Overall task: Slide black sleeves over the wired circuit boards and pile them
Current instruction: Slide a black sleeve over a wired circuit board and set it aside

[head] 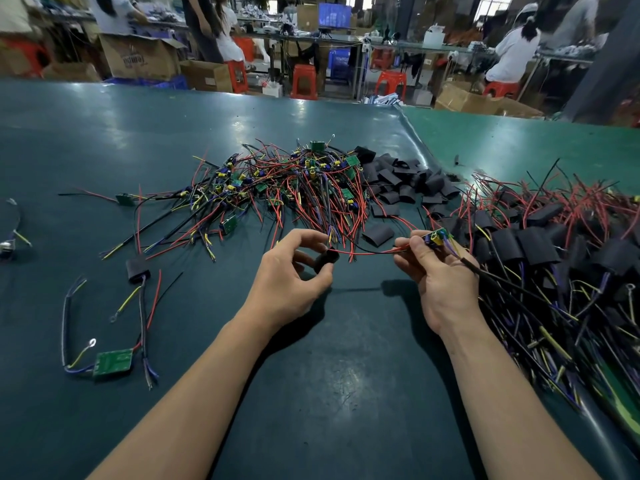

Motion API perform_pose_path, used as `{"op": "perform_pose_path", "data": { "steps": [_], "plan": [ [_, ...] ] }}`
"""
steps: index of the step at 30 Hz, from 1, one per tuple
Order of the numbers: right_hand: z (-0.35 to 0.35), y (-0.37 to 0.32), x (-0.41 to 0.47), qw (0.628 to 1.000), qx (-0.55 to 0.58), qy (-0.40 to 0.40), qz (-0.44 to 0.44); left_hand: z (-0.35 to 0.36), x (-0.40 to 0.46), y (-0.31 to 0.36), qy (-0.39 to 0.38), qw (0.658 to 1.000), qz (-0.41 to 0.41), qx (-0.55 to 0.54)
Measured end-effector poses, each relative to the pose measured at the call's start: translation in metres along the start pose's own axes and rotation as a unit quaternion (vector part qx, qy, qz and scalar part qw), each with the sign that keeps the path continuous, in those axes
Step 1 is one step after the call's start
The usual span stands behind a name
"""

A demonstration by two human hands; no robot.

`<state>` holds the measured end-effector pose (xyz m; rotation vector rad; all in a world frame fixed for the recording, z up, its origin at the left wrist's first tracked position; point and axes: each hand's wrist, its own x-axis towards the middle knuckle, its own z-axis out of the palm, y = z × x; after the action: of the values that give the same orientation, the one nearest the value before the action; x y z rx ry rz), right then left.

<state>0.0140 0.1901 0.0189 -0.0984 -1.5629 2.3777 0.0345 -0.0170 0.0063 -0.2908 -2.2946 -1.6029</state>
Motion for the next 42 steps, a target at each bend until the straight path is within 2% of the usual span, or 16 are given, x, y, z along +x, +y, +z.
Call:
{"op": "perform_pose_path", "data": {
  "steps": [5,12,17,29,39,42],
  "plan": [
    [-0.002,0.001,0.0,0.998,-0.057,0.003,-0.028,0.0,0.0,0.0,0.012,1.0,0.009,0.018],
    [0.001,0.0,-0.002,0.993,-0.083,-0.011,-0.084,0.0,-0.001,-0.002,-0.009,0.997,0.041,0.057],
    [0.001,-0.001,-0.006,0.981,-0.127,-0.06,-0.136,0.001,-0.001,-0.002,-0.017,0.996,0.052,0.068],
    [0.0,-0.001,-0.004,0.983,-0.128,-0.063,-0.119,-0.001,0.0,0.0,0.001,1.0,0.008,-0.007],
    [0.012,0.003,-0.011,0.979,-0.121,-0.061,-0.153,0.0,-0.003,0.0,-0.049,0.994,0.064,0.071],
    [0.013,0.003,-0.011,0.988,-0.093,-0.048,-0.112,0.001,-0.003,0.002,-0.046,0.993,0.074,0.079]
  ]
}}
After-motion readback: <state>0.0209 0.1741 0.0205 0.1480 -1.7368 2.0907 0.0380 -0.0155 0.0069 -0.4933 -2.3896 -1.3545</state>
